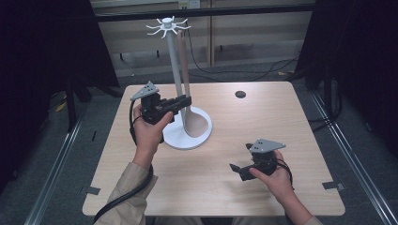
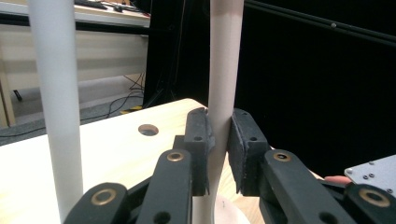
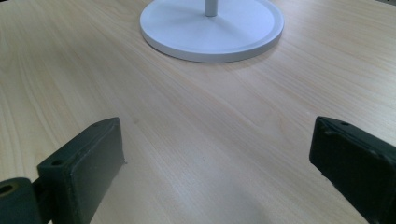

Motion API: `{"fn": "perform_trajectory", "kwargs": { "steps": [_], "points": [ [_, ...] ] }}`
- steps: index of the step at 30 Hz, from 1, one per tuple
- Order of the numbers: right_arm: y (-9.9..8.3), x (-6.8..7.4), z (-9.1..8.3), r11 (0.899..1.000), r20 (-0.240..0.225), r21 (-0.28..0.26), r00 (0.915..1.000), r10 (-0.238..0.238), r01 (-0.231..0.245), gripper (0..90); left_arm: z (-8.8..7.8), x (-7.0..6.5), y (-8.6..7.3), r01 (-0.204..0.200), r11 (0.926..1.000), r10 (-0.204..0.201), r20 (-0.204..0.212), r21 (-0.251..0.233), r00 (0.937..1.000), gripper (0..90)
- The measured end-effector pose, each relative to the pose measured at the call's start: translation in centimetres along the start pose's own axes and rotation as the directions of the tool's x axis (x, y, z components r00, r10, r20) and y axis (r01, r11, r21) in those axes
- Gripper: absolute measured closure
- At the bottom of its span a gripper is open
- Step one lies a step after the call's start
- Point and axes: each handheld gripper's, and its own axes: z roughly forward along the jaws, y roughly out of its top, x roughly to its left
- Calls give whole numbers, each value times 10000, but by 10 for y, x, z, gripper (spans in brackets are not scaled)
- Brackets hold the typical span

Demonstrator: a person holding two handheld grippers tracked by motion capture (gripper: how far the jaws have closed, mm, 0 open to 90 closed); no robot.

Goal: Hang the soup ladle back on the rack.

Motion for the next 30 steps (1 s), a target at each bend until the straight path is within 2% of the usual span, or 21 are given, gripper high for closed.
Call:
{"fn": "perform_trajectory", "kwargs": {
  "steps": [6, 12, 18, 21, 24, 30],
  "points": [
    [0, 1, 0, 10000, -29, 7, 10000, -14, 14, 26, 0, 4, -1, 129, 9998, -132, -213, -118, 9997, 776],
    [-1, 0, 0, 10000, -34, 15, 10000, -13, 13, 27, -3, 8, 0, -117, 9999, 114, -591, -52, 9982, 771],
    [-1, 1, 1, 10000, -58, 28, 10000, -15, 15, 27, -3, 10, -1, -118, 9998, 105, -788, -155, 9968, 766],
    [-1, 1, 1, 10000, -69, 50, 10000, -3, 3, 26, -4, 11, -1, -110, 9998, 92, -1046, -165, 9945, 762],
    [-1, 1, 2, 10000, -85, 71, 10000, -47, 47, 26, -3, 12, -1, -82, 9997, 59, -1036, -224, 9946, 760],
    [-1, 3, 3, 9999, -76, 117, 9999, -82, 83, 26, 0, 12, -2, -307, 9993, 281, -1134, -214, 9932, 757]
  ]
}}
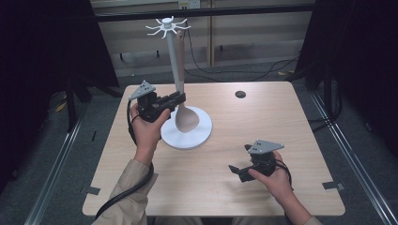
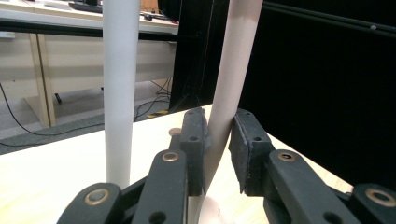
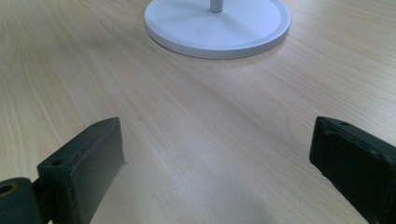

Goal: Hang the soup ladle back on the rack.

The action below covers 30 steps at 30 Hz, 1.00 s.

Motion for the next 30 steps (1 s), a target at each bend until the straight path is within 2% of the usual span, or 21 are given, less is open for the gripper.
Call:
{"fn": "perform_trajectory", "kwargs": {
  "steps": [10, 12, 15, 16, 17, 19, 21, 23, 24, 25, 26, 28, 30],
  "points": [
    [2, 1, -1, 10000, -24, -2, 10000, -72, 72, 26, 6, 0, 3, -408, 9991, 408, -61, 121, 9991, 726],
    [2, 1, -1, 10000, -29, -12, 10000, -85, 84, 26, 6, -1, 3, -570, 9982, 573, -172, 197, 9982, 669],
    [3, 1, -1, 9999, -25, -4, 9999, -106, 106, 26, 7, -1, 3, -703, 9971, 708, -183, 301, 9973, 631],
    [3, 1, -1, 9999, -51, -15, 9999, -101, 101, 26, 7, -2, 2, -645, 9974, 651, -170, 320, 9977, 587],
    [3, 1, -1, 9999, -51, -15, 9999, -101, 101, 26, 7, -2, 2, -630, 9973, 637, -192, 365, 9978, 587],
    [4, 1, -1, 9999, -54, -46, 9999, -119, 119, 26, 6, -2, -1, -815, 9953, 837, -414, 519, 9956, 535],
    [5, 1, -1, 9999, -43, -69, 9999, -93, 92, 26, 5, -1, -3, -863, 9945, 887, -389, 596, 9953, 474],
    [5, 1, -1, 9999, -48, -84, 9999, -95, 95, 26, 4, -2, -6, -962, 9932, 1005, -664, 659, 9927, 388],
    [5, 1, -1, 9999, -37, -56, 9999, -110, 110, 26, 3, -1, -7, -1001, 9925, 1048, -656, 705, 9923, 333],
    [5, 1, -2, 9999, -44, -55, 9999, -122, 122, 26, 2, -1, -11, -1039, 9896, 1114, -730, 993, 9911, 253],
    [5, 0, -2, 9999, -39, -45, 9999, -135, 135, 26, 2, -1, -11, -1039, 9896, 1114, -730, 993, 9911, 209],
    [5, 0, -3, 9999, -28, -44, 9999, -126, 126, 25, 0, -2, -14, -1168, 9849, 1292, -931, 1276, 9872, 175],
    [6, 0, -4, 9999, 58, -48, 9999, -97, 97, 25, -3, -3, -18, -1151, 9826, 1296, -947, 1455, 9870, 114]
  ]
}}
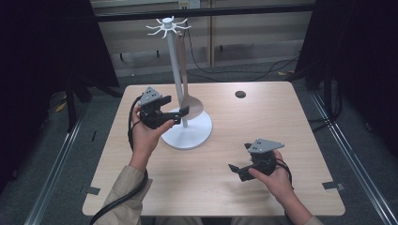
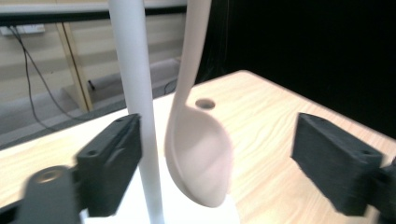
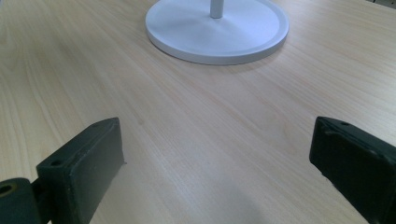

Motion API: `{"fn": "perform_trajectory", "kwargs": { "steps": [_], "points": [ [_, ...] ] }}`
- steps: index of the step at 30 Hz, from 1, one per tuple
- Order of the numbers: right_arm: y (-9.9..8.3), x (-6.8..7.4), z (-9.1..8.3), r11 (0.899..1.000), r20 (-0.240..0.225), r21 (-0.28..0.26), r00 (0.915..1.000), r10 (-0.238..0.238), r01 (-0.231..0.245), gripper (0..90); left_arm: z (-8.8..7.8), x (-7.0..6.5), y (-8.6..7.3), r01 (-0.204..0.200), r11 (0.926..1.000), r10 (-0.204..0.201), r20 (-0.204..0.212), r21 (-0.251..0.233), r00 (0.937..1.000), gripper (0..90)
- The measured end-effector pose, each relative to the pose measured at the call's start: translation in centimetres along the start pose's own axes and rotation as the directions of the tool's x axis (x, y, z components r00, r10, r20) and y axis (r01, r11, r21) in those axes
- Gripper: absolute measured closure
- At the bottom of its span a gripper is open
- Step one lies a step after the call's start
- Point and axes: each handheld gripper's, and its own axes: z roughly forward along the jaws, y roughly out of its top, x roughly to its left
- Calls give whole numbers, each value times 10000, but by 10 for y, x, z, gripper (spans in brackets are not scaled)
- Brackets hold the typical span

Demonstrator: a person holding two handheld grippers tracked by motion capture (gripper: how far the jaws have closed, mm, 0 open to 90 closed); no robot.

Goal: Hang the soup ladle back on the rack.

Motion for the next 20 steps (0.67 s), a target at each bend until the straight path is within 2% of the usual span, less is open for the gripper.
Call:
{"fn": "perform_trajectory", "kwargs": {
  "steps": [4, 5, 14, 20],
  "points": [
    [0, -1, -1, 10000, 90, -22, 10000, 15, -14, 25, -6, -1, -9, -19, 9996, 21, -61, 266, 10000, 69],
    [0, -1, -1, 10000, 79, -14, 10000, 15, -15, 25, -7, -2, -12, -16, 9997, 15, 29, 256, 10000, 61],
    [1, 0, -2, 10000, 64, -38, 10000, -23, 23, 25, -14, -9, -34, -151, 9989, 146, 111, 454, 9998, 53],
    [0, 0, -2, 10000, 45, -50, 10000, 4, -4, 25, -14, -12, -42, -68, 9980, 55, 195, 625, 9998, 50]
  ]
}}
